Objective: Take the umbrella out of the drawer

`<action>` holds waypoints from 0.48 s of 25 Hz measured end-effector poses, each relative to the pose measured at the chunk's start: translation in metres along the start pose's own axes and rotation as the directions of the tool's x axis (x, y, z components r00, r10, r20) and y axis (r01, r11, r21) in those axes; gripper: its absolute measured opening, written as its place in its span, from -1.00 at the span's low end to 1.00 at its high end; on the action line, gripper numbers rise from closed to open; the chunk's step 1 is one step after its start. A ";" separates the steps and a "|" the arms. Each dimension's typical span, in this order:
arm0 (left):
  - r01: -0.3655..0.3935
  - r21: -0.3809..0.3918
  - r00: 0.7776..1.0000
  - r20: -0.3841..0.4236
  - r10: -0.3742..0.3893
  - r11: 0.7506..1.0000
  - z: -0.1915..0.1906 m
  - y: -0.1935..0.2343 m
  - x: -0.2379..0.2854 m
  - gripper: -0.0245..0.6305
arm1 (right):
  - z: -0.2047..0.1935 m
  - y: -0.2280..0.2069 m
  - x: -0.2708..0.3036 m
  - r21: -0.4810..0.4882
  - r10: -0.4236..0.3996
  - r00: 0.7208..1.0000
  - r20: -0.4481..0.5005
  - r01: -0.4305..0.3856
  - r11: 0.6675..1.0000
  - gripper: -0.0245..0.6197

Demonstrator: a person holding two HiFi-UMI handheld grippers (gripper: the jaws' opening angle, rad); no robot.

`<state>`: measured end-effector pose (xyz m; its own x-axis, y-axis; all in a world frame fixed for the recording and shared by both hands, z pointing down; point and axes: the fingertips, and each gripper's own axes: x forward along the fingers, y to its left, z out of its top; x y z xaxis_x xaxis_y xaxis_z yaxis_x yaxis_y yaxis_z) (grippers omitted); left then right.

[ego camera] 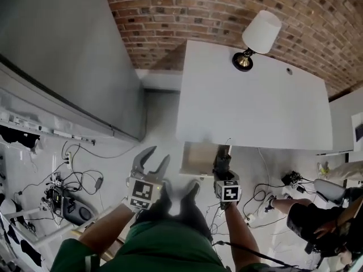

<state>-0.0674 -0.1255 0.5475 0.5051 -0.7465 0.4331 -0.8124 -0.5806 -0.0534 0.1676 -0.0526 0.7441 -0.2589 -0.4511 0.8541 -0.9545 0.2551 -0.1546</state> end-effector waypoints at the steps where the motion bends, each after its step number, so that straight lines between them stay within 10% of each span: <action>1: 0.004 0.002 1.000 0.012 -0.004 1.000 0.005 0.002 -0.002 -0.33 | 0.007 -0.001 -0.009 0.022 -0.010 1.000 0.025 0.009 1.000 -0.33; 12: 0.054 0.078 0.994 0.093 -0.062 0.995 0.032 0.012 -0.022 -0.33 | 0.077 -0.043 -0.106 0.146 -0.177 0.965 0.191 0.150 0.978 -0.33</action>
<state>-0.0792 -0.1264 0.5082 0.5791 -0.7363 0.3498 -0.7586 -0.6439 -0.0994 0.2242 -0.0817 0.6220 -0.1093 -0.6443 0.7570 -0.9938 0.0564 -0.0955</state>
